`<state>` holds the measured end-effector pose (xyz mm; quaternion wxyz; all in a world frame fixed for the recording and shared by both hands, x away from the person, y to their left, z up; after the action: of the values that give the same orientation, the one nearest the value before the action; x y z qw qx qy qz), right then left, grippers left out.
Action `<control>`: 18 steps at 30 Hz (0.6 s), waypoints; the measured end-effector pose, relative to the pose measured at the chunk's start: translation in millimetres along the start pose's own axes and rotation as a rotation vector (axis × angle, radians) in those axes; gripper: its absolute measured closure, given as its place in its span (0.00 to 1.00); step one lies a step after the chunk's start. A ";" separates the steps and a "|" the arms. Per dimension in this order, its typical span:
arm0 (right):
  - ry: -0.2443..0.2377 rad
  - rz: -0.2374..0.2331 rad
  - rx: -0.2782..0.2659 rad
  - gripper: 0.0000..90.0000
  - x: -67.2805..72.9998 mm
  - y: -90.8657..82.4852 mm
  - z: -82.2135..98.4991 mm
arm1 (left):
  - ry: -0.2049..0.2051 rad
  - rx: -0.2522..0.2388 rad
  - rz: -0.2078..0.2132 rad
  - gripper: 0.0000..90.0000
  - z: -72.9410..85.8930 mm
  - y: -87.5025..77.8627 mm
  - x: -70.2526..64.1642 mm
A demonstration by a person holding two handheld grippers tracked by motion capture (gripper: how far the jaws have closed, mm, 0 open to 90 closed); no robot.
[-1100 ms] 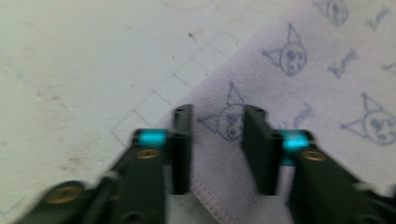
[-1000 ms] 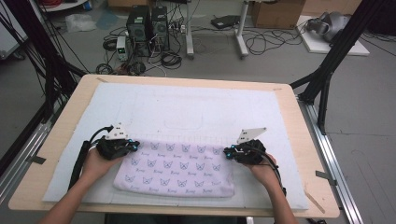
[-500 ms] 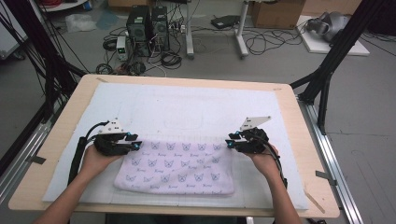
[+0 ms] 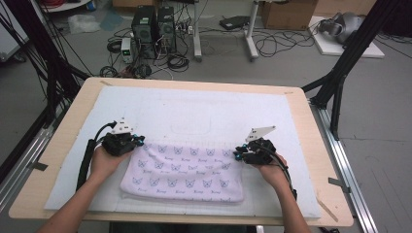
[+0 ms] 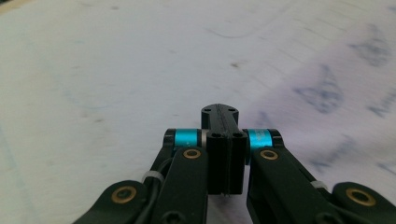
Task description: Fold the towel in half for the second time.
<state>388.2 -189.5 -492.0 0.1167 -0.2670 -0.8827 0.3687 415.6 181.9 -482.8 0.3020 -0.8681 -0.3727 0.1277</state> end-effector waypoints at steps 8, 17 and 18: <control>-0.016 -0.036 -0.130 0.80 12.0 -12.4 -18.4 | 0.067 -0.033 0.134 0.75 -1.9 -7.7 -24.0; -0.050 -0.103 -0.086 0.80 34.7 21.7 -22.9 | 0.132 0.024 0.129 0.73 5.8 10.2 -35.7; -0.064 -0.103 -0.114 0.78 37.0 24.4 -29.8 | 0.133 0.019 0.125 0.69 4.7 10.4 -35.4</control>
<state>378.9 -137.1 -488.2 0.0917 -0.2157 -0.9180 0.3199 395.0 152.7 -493.0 0.3255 -0.8933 -0.2959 0.0919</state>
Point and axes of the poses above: each handheld gripper's, and its own axes: y roughly forward along the jaws, z roughly out of its underside, x roughly to its left, the point moved 9 cm from there along y, roughly forward along the jaws, and after that the axes turned 1 degree about z, right-handed, at the moved point
